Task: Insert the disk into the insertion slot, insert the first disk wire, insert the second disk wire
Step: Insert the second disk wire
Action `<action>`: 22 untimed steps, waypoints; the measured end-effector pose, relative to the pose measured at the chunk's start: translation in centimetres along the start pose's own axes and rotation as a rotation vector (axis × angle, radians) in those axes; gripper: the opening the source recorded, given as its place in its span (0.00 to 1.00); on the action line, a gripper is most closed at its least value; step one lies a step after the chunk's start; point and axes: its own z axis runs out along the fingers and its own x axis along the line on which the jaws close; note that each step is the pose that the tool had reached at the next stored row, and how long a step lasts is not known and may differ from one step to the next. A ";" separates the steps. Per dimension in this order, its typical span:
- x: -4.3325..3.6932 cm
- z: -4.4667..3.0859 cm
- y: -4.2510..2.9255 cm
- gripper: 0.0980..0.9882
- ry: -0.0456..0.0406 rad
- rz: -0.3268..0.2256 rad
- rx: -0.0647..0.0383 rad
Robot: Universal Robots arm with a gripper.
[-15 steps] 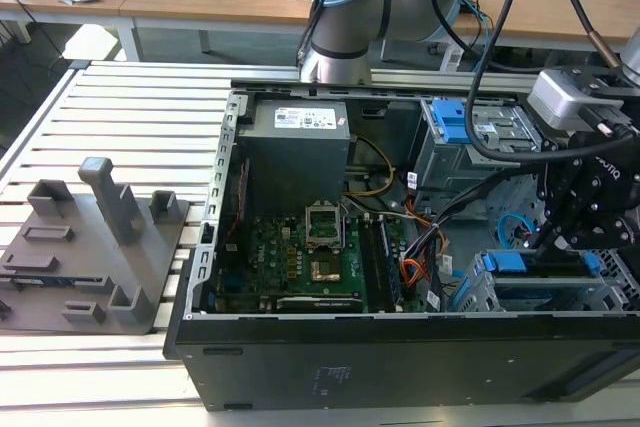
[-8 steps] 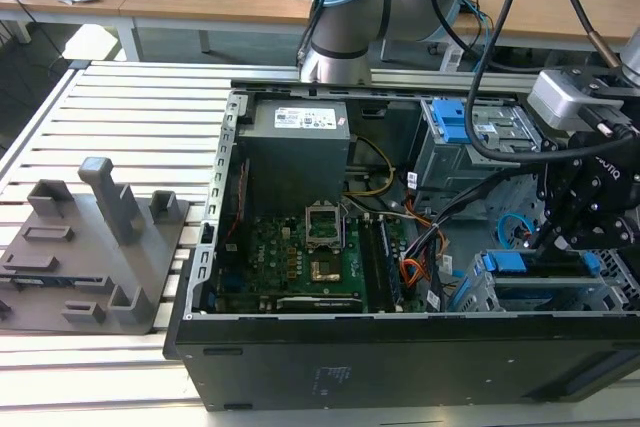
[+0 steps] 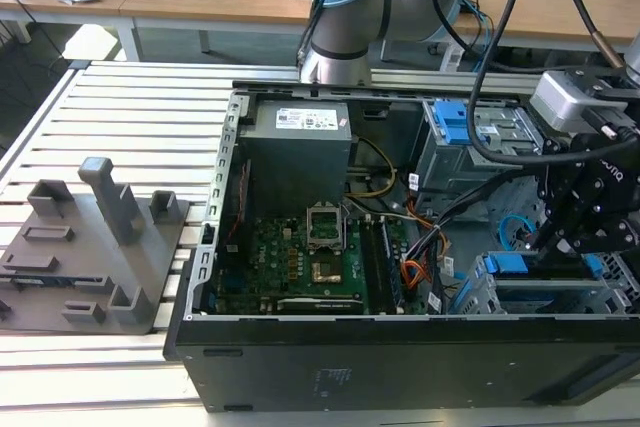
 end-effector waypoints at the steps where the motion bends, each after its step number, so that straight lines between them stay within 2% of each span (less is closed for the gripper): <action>1: 0.00 -0.52 0.03 0.15 -0.0003 0.000 0.000; 3: 0.06 -1.89 0.11 0.15 0.0000 0.000 0.000; 4: 0.09 -2.32 0.13 0.15 0.0001 0.000 0.000; 9: 0.09 -2.35 0.13 0.15 -0.0003 -0.001 0.000; 12: 0.05 -1.91 0.11 0.15 -0.0003 0.000 -0.001; 16: -0.05 -0.61 0.37 0.15 -0.0005 0.001 -0.002; 22: 0.07 -0.10 0.37 0.15 -0.0026 0.029 -0.004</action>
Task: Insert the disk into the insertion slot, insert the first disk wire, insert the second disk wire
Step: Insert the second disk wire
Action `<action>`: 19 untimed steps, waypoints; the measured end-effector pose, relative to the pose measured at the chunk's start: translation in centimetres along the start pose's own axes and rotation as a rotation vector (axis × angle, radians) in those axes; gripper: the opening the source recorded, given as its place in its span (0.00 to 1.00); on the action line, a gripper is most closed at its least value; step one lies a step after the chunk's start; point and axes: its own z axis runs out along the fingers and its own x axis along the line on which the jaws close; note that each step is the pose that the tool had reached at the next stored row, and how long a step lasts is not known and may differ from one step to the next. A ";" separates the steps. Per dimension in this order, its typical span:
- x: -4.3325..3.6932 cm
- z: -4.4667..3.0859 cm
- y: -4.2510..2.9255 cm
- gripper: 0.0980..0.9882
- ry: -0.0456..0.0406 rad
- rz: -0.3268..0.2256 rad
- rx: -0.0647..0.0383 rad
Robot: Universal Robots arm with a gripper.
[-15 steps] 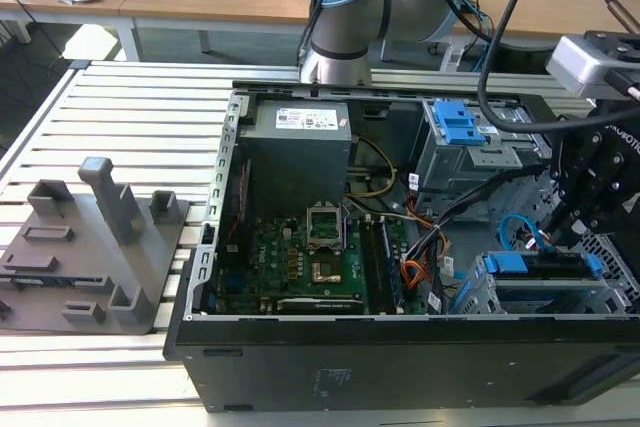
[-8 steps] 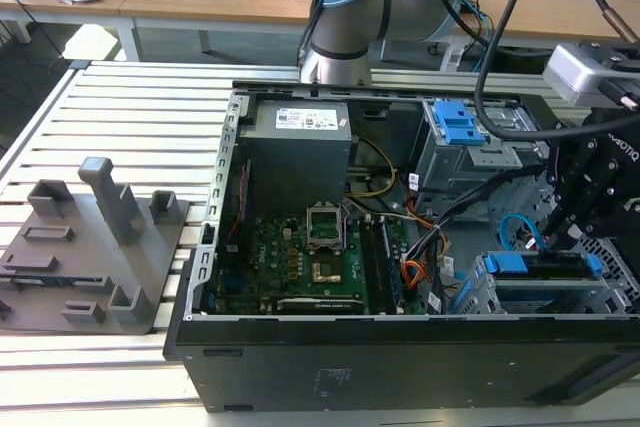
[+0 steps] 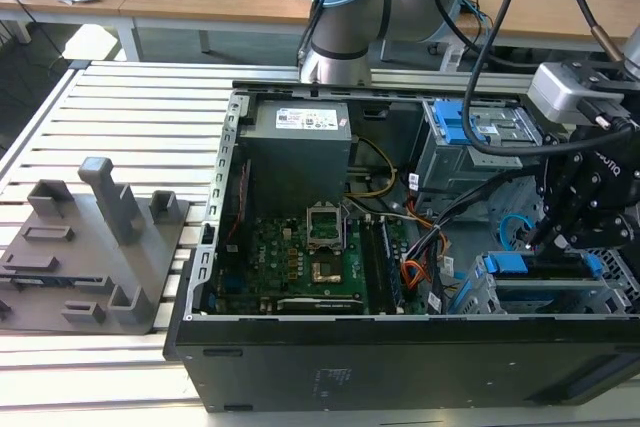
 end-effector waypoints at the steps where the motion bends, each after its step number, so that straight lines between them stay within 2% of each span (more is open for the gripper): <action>1: 0.09 0.06 0.00 0.15 -0.0001 0.000 0.000; 5: 0.11 0.06 0.00 0.15 0.0001 0.000 0.000; 7: 0.11 0.06 0.00 0.07 0.0001 0.000 0.000; 19: 0.14 0.07 0.00 0.07 0.0000 0.000 0.000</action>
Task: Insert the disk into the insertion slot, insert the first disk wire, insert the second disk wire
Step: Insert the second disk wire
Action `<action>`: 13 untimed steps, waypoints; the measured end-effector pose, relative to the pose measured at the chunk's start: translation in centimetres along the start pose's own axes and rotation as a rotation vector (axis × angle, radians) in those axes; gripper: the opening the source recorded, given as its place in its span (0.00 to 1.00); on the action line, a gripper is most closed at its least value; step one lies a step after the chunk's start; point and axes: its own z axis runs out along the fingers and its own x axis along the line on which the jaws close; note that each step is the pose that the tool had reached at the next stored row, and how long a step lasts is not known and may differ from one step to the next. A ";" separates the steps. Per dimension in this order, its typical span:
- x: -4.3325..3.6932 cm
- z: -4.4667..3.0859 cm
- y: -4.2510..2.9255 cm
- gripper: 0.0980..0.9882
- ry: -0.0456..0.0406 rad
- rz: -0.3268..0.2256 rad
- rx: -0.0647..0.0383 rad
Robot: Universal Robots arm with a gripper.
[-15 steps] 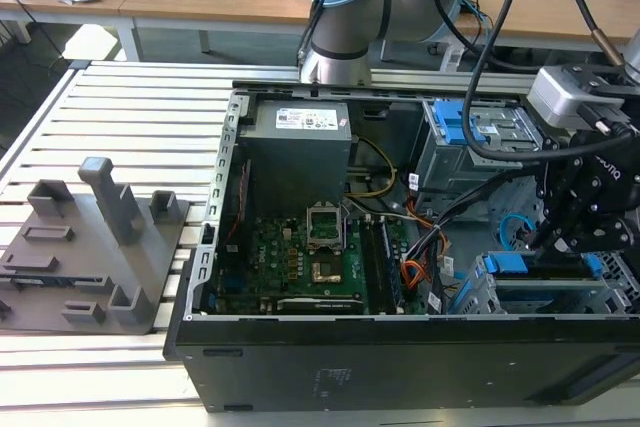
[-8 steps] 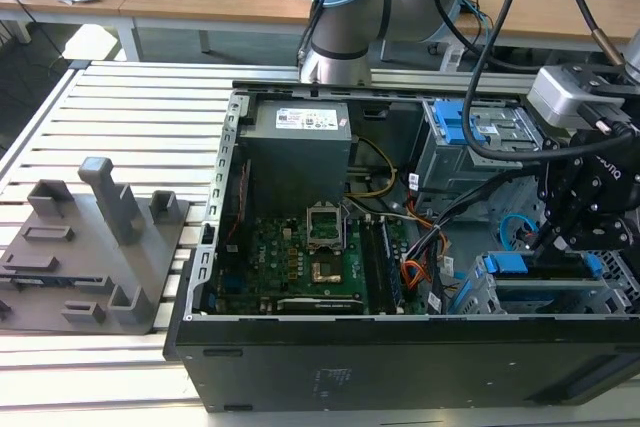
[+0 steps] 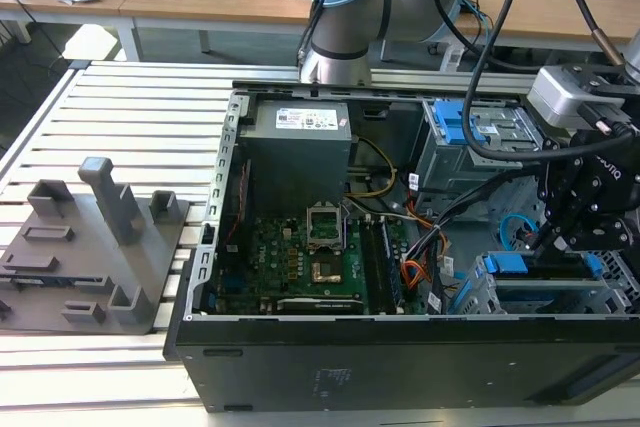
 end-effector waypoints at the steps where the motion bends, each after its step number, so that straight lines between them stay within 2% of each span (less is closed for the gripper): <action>1: 0.00 0.00 0.00 0.07 0.0000 0.000 0.000; 4: 0.02 -0.08 0.00 0.07 0.0000 0.000 0.000; 6: 0.05 -0.58 0.04 0.07 -0.0003 0.000 0.000; 8: 0.06 -0.73 0.05 0.07 -0.0017 0.000 0.000; 13: 0.60 -0.56 0.04 0.07 -0.0180 -0.001 0.000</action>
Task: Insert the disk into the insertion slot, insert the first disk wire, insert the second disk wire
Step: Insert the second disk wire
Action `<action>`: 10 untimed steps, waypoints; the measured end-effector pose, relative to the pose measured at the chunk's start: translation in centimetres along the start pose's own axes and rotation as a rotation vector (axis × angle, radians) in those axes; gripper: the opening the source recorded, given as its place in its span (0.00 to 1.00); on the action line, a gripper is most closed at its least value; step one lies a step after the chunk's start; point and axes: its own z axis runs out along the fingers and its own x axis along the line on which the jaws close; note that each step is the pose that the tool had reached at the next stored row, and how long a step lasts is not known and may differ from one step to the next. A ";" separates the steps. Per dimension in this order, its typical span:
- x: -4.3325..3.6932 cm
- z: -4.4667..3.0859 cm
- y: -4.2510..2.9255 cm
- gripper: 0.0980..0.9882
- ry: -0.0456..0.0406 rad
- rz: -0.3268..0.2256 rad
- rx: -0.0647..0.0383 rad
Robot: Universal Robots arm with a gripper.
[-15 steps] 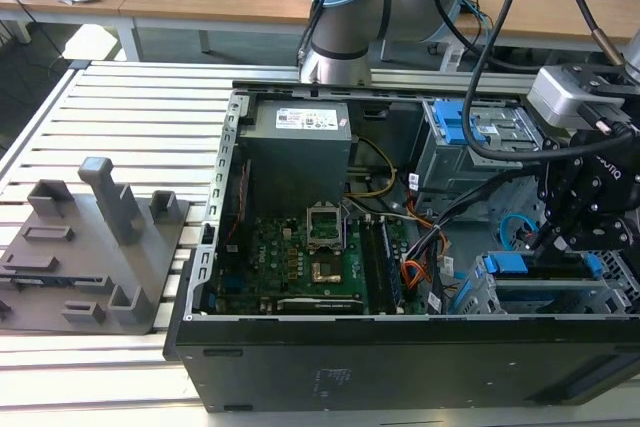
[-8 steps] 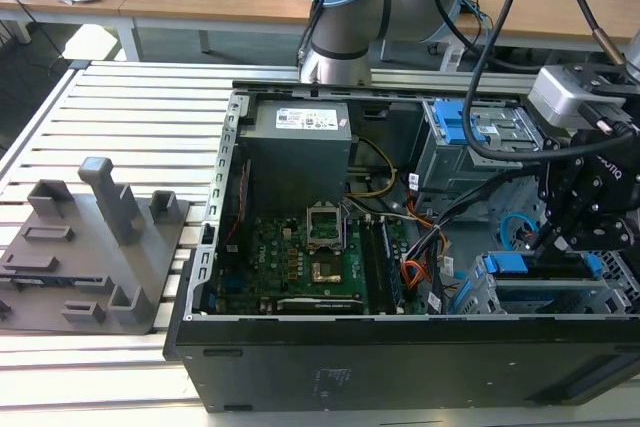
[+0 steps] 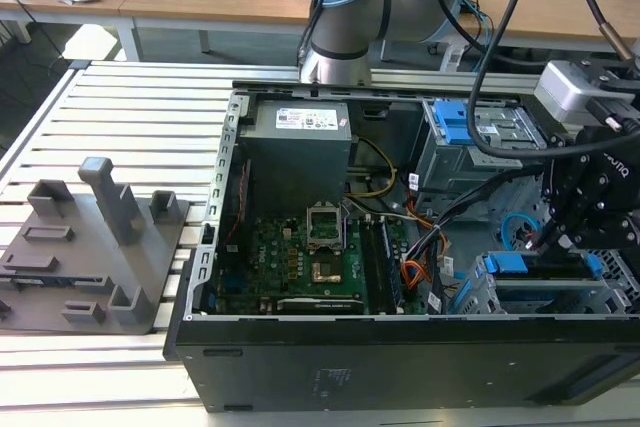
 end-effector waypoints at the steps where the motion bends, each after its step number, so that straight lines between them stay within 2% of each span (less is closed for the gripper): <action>1: 0.00 0.05 0.00 0.07 -0.0073 0.002 0.000; 2: 0.00 0.08 0.00 0.07 -0.0130 0.005 0.000; 3: 0.00 0.11 0.00 0.07 -0.0148 0.007 -0.001; 10: 0.13 0.23 -0.02 0.07 -0.0158 0.024 -0.001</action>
